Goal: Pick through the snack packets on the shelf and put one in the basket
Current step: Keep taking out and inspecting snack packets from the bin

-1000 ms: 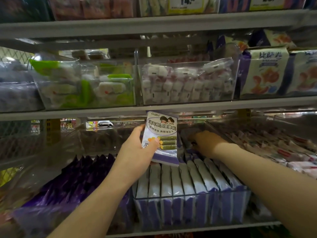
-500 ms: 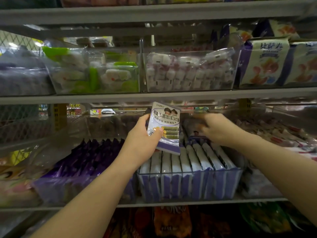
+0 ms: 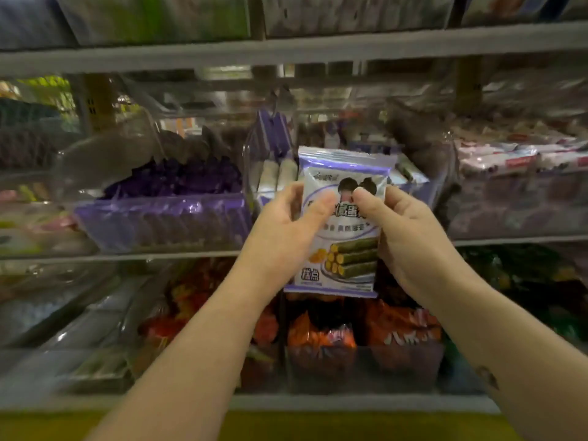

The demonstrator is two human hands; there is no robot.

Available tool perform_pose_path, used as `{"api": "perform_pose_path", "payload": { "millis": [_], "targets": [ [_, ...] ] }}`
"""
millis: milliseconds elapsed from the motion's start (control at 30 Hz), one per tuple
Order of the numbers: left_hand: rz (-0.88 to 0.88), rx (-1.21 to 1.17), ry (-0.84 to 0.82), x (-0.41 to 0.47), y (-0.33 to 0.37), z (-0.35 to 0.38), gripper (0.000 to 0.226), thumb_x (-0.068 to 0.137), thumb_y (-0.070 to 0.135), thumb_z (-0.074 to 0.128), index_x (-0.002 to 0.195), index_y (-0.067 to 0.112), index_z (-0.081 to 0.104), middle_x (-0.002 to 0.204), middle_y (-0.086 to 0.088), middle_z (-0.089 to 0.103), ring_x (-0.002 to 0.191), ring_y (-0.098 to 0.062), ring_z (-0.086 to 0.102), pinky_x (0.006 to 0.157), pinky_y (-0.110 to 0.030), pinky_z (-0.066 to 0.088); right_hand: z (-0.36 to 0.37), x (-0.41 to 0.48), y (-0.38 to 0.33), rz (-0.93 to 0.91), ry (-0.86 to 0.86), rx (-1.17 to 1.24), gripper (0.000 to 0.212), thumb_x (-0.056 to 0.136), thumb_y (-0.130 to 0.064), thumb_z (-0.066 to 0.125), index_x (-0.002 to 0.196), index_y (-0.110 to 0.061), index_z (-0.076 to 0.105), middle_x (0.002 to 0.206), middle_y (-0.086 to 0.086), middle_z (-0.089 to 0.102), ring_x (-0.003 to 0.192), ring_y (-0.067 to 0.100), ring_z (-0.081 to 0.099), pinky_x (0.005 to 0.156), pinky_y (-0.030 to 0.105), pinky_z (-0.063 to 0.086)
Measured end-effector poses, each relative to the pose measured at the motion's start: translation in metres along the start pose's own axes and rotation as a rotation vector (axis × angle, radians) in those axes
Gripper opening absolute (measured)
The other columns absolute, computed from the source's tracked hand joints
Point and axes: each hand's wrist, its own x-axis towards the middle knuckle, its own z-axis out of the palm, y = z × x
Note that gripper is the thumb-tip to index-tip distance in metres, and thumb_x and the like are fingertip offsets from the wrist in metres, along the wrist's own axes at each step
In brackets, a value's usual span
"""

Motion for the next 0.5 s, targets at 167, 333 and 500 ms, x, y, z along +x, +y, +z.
{"api": "perform_pose_path", "payload": {
  "millis": [167, 333, 500],
  "targets": [
    [-0.07, -0.138, 0.083, -0.028, -0.041, 0.007, 0.03, 0.08, 0.05, 0.063, 0.092, 0.024, 0.073, 0.099, -0.008, 0.076, 0.094, -0.025, 0.073, 0.087, -0.046, 0.056, -0.007, -0.03, 0.045, 0.071, -0.023, -0.023, 0.027, 0.078, -0.041, 0.067, 0.1, -0.027, 0.072, 0.106, 0.006, 0.074, 0.099, 0.024, 0.071, 0.086, 0.046, 0.056],
    [-0.127, -0.241, 0.055, -0.043, -0.073, 0.011, 0.03, 0.078, 0.05, 0.066, 0.097, 0.029, 0.075, 0.105, -0.009, 0.075, 0.1, -0.027, 0.072, 0.086, -0.042, 0.056, -0.013, -0.043, 0.071, 0.143, -0.01, 0.05, 0.023, 0.078, -0.04, 0.068, 0.094, -0.025, 0.075, 0.1, 0.009, 0.076, 0.094, 0.026, 0.073, 0.078, 0.042, 0.059],
    [-0.185, -0.349, 0.033, -0.053, -0.092, 0.017, 0.029, 0.083, 0.038, 0.065, 0.104, 0.02, 0.072, 0.108, -0.012, 0.074, 0.101, -0.027, 0.071, 0.08, -0.034, 0.057, -0.014, -0.05, 0.082, 0.197, 0.06, 0.21, 0.022, 0.08, -0.032, 0.065, 0.091, -0.018, 0.077, 0.097, 0.016, 0.075, 0.092, 0.031, 0.073, 0.078, 0.045, 0.059]
  ]
}}
